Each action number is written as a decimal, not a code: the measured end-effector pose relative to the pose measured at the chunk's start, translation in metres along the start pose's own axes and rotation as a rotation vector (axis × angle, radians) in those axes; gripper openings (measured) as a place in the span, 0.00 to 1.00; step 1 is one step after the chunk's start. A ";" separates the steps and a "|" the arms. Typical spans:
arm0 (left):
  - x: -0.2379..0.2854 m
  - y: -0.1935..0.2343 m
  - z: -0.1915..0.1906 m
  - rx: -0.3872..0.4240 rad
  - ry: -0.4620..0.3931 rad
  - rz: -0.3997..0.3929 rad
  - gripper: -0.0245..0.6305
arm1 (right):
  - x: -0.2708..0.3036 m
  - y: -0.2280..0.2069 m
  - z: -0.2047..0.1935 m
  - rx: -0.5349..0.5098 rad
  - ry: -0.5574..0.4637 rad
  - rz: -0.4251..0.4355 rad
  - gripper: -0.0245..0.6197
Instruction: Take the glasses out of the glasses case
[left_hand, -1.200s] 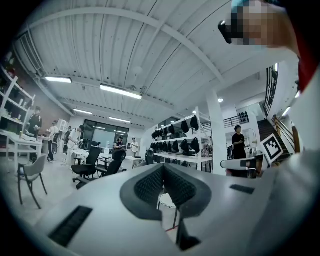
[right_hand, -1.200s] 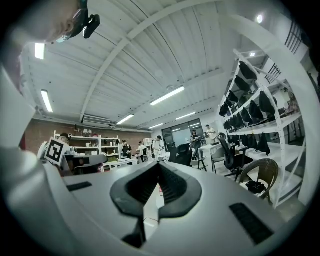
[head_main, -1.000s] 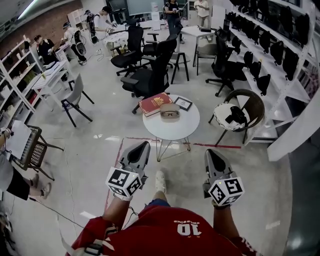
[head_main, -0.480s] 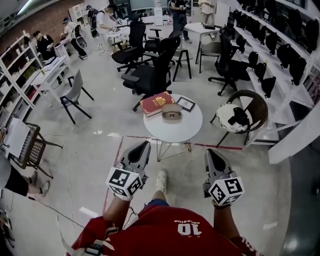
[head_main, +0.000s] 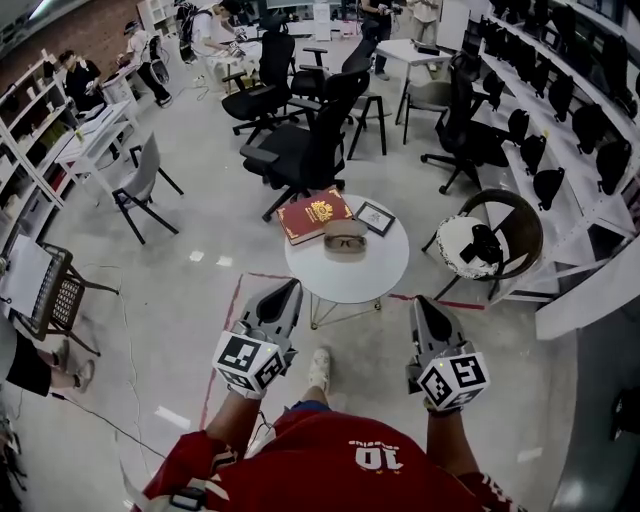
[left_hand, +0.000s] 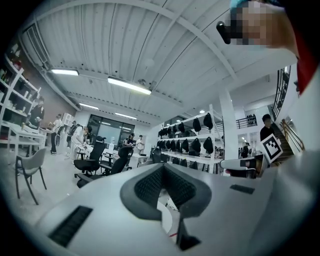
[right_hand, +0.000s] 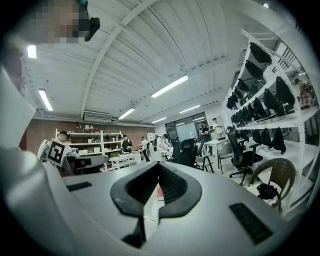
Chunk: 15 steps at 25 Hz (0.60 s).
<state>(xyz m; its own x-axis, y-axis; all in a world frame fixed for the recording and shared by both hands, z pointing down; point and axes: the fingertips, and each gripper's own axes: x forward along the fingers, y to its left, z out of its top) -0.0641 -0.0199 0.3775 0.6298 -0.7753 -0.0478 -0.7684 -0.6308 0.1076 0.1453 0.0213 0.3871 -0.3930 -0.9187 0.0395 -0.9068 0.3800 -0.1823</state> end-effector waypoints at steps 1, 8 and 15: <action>0.008 0.005 0.002 0.004 0.002 0.000 0.05 | 0.009 -0.004 0.003 0.000 0.001 0.002 0.06; 0.063 0.046 0.006 0.007 0.026 -0.006 0.05 | 0.068 -0.032 0.019 0.008 0.000 -0.011 0.06; 0.107 0.085 0.022 0.005 0.029 -0.027 0.05 | 0.121 -0.045 0.035 0.017 -0.002 -0.029 0.06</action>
<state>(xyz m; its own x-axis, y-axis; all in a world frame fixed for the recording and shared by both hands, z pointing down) -0.0641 -0.1573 0.3600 0.6532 -0.7569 -0.0217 -0.7517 -0.6516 0.1020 0.1444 -0.1105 0.3657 -0.3661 -0.9296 0.0435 -0.9152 0.3511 -0.1980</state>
